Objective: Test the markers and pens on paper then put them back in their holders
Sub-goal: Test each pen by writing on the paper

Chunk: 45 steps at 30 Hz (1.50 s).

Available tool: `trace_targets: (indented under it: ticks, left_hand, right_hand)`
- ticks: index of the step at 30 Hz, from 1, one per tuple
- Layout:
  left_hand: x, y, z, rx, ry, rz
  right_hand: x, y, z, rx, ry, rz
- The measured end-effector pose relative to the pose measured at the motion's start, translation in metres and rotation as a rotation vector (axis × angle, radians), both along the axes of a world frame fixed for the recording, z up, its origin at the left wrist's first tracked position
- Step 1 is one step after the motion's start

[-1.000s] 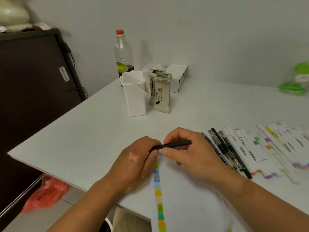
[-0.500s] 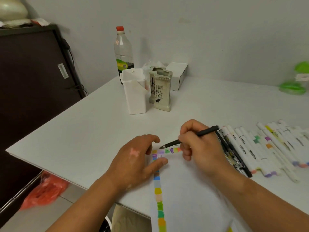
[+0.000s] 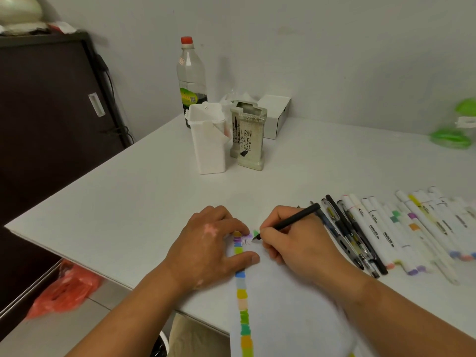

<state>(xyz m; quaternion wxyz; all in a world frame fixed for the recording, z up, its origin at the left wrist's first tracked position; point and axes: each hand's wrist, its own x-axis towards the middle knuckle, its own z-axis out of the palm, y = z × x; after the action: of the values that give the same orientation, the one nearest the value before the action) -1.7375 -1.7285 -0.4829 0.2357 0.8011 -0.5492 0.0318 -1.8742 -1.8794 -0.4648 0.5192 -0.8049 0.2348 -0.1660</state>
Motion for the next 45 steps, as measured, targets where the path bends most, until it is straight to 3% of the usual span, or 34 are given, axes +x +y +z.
trace_targets:
  ticks: [24,32,35,38,45]
  left_hand:
    - [0.000,0.000,0.001,0.035,0.008,0.019]
    - [-0.001,0.001,0.005,0.071,0.018,0.015]
    - [-0.001,0.003,0.008,0.047,0.086,0.018]
    - [-0.002,0.004,0.010,-0.079,0.288,0.035]
    - [-0.005,0.010,0.016,-0.263,0.464,-0.004]
  right_hand:
    - [0.000,-0.002,0.001,-0.052,0.029,-0.030]
    - [0.001,-0.002,0.001,-0.158,0.011,-0.077]
    - [0.000,-0.003,0.001,-0.013,-0.127,-0.138]
    - [-0.001,-0.003,0.006,0.241,-0.236,-0.085]
    - [0.000,-0.006,0.013,0.470,-0.362,-0.024]
